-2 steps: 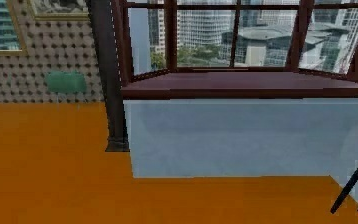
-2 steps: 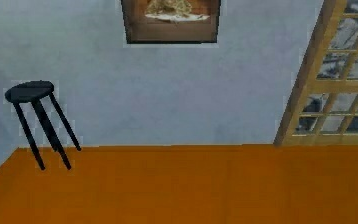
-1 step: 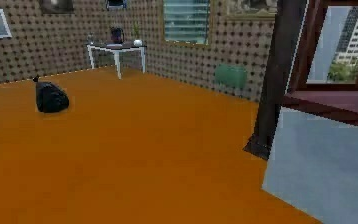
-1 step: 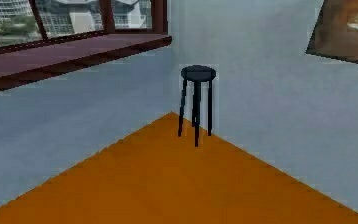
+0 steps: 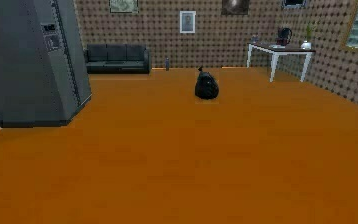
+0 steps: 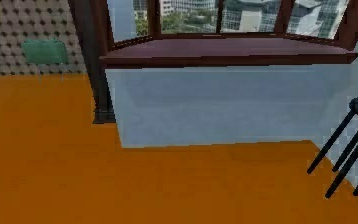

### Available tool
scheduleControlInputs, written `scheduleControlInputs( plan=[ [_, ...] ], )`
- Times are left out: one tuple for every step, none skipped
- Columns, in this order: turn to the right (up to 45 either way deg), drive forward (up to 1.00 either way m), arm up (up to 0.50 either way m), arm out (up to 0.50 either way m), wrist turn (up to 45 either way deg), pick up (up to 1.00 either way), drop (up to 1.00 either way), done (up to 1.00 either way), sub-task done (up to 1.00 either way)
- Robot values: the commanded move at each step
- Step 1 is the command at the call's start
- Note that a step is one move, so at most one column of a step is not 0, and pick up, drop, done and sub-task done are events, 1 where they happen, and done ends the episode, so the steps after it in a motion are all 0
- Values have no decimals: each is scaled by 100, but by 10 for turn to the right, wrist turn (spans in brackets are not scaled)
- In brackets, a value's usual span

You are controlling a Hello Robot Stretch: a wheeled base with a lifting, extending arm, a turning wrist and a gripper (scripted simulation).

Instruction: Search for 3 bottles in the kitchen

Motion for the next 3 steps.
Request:
scheduleControlInputs(
  plan=[
    [0, 60, 0, 0, 0, 0, 0, 0, 0],
    [-450, 0, 0, 0, 0, 0, 0, 0, 0],
    [-240, 0, 0, 0, 0, 0, 0, 0, 0]
  ],
)
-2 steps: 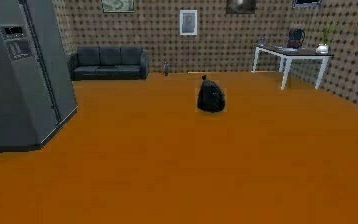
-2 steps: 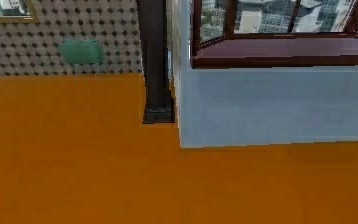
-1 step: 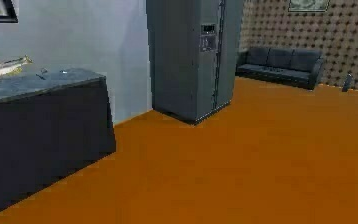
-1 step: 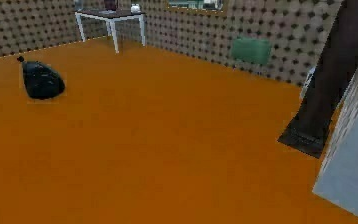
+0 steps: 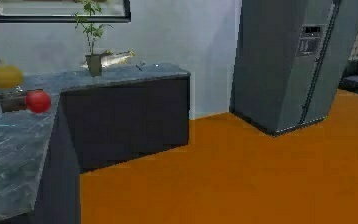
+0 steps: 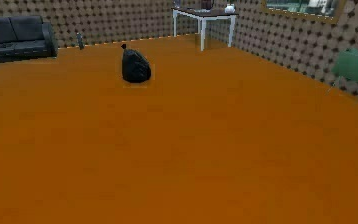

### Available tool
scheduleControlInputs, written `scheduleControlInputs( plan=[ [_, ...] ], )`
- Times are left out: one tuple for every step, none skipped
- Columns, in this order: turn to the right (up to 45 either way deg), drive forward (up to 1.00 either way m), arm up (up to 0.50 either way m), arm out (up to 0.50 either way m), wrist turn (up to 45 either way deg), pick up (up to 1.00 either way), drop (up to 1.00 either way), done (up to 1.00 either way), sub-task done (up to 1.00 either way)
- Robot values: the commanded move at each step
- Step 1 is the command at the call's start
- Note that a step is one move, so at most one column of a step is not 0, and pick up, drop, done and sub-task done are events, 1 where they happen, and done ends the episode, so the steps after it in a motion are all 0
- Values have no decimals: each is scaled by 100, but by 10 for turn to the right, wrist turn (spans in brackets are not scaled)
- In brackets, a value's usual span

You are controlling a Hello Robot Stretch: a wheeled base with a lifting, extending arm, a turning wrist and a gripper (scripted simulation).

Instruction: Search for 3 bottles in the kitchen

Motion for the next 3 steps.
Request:
scheduleControlInputs(
  plan=[
    [0, 90, 0, 0, 0, 0, 0, 0, 0],
    [-240, 0, 0, 0, 0, 0, 0, 0, 0],
    [-30, 0, 0, 0, 0, 0, 0, 0, 0]
  ],
)
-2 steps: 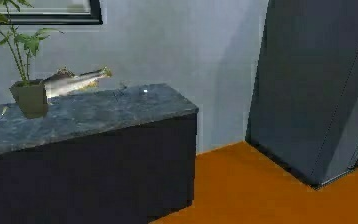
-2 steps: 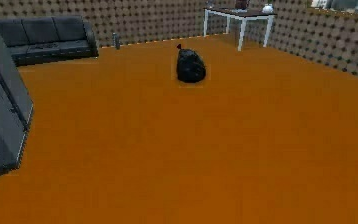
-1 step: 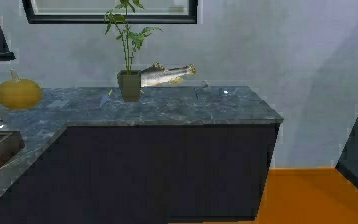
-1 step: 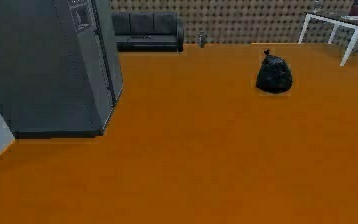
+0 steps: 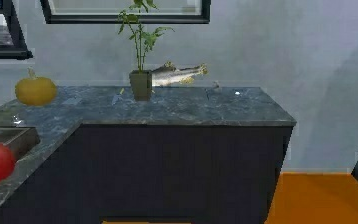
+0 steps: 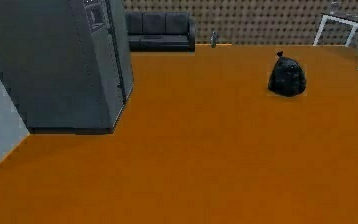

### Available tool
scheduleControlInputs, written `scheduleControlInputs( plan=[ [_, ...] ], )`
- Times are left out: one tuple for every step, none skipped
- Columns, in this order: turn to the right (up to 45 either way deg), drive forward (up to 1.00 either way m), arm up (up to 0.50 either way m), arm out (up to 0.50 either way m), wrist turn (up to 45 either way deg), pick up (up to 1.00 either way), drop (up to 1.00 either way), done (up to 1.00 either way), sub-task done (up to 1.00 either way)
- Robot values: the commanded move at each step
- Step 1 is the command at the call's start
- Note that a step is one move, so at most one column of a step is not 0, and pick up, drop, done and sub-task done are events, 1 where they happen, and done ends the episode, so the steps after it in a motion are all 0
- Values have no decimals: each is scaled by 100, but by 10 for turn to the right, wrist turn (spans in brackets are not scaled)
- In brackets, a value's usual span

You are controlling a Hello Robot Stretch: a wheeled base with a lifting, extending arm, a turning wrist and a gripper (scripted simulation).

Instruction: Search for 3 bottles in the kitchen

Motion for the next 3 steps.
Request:
scheduleControlInputs(
  plan=[
    [0, 50, 0, 0, 0, 0, 0, 0, 0],
    [-420, 0, 0, 0, 0, 0, 0, 0, 0],
    [0, 0, 0, 0, 0, 0, 0, 100, 0]
  ],
)
